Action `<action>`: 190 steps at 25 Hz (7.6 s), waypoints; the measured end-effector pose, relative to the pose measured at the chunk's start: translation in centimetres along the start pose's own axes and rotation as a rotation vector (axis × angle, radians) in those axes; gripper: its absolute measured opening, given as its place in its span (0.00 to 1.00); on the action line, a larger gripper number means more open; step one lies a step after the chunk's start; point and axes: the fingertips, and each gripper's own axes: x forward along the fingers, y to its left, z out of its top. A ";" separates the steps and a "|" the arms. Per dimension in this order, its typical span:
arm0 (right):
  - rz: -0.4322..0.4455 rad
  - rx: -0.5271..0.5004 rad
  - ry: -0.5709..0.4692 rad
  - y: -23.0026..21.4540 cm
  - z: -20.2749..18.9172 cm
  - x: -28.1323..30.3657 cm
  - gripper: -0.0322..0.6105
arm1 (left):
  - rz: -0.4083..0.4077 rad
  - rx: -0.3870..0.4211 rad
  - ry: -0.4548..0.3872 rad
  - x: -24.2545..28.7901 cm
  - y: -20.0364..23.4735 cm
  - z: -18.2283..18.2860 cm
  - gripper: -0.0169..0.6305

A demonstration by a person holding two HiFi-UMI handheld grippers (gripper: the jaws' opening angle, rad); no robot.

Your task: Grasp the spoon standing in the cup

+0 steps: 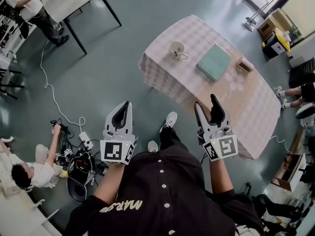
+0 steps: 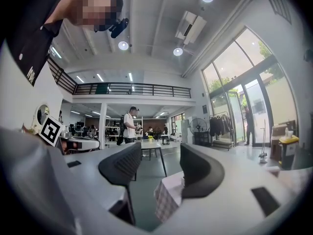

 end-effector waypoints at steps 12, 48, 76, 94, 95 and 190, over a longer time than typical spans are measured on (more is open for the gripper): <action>0.041 -0.008 0.004 -4.9 0.2 7.8 0.42 | 0.043 0.005 -0.011 7.6 2.6 1.1 0.04; 0.145 0.026 0.013 -17.0 -0.2 23.2 0.42 | 0.150 0.007 0.007 24.3 4.5 2.2 0.04; -0.208 0.008 0.013 -18.2 -0.5 27.3 0.41 | -0.214 0.016 0.022 35.9 9.9 2.9 0.04; -0.369 0.010 0.101 -19.7 -3.9 24.2 0.42 | -0.388 -0.005 0.066 39.4 6.6 2.0 0.04; -0.358 0.007 0.118 -19.5 -4.7 24.6 0.42 | -0.388 -0.007 0.073 39.3 6.7 1.8 0.04; -0.149 -0.050 0.267 -15.5 -9.7 28.7 0.13 | -0.395 -0.013 0.035 37.9 7.0 2.0 0.04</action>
